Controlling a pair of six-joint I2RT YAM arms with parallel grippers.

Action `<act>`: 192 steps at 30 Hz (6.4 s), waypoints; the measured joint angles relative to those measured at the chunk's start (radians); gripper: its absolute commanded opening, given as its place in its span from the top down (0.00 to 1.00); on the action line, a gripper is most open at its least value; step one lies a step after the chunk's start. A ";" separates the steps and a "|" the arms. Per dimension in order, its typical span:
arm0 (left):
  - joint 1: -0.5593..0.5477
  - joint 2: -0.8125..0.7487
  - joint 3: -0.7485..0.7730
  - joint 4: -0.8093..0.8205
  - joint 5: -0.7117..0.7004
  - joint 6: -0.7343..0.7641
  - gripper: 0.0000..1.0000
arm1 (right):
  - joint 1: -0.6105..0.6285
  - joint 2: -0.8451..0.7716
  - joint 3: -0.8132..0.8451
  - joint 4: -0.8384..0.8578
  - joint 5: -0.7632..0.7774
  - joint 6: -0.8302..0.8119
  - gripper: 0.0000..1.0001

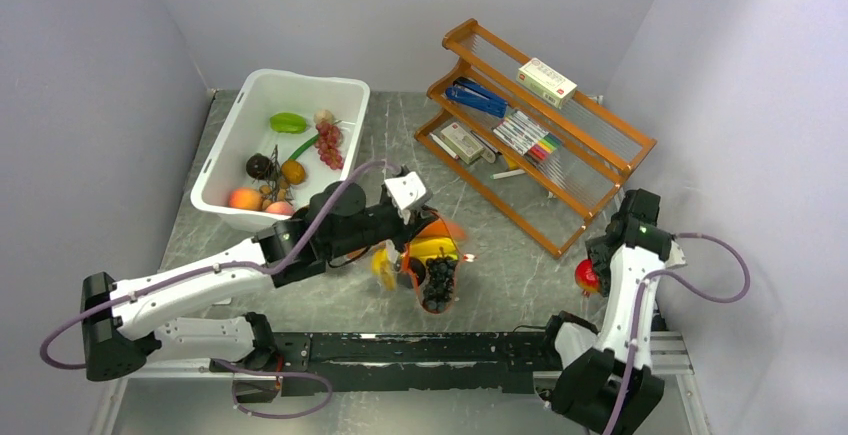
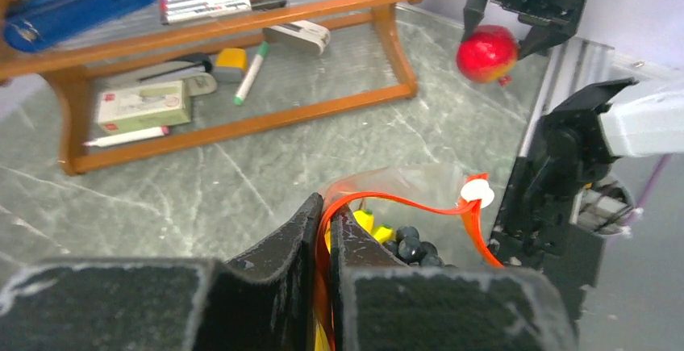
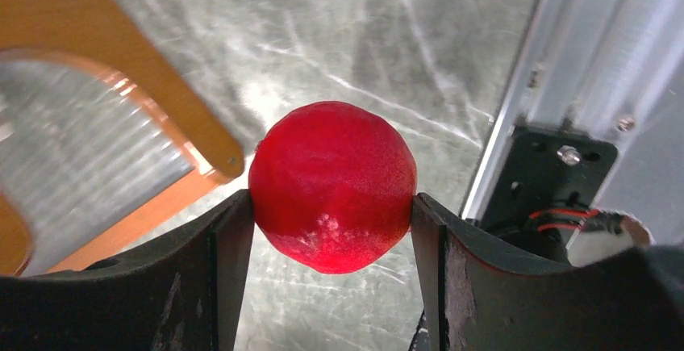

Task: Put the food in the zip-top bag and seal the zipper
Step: Pick up the fake fruit at the corner of the board, then place the fake fruit in the zipper food storage bag, then adjust the zipper food storage bag at the center of the board.

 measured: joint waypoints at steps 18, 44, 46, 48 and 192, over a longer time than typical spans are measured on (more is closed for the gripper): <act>0.406 0.114 0.026 0.019 0.436 -0.335 0.93 | 0.129 -0.185 -0.007 0.163 -0.340 -0.277 0.68; 0.630 0.257 0.003 0.064 0.639 -0.445 0.93 | 0.266 -0.122 0.225 0.209 -0.632 -0.479 0.70; 0.636 0.257 0.003 0.064 0.639 -0.441 0.93 | 0.275 -0.119 0.254 0.217 -0.650 -0.480 0.70; 0.642 0.257 0.003 0.064 0.639 -0.440 0.93 | 0.288 -0.122 0.280 0.236 -0.672 -0.480 0.70; 0.687 0.319 0.071 -0.069 0.996 -0.117 0.85 | 1.063 0.037 -0.170 1.115 -0.907 -1.720 1.00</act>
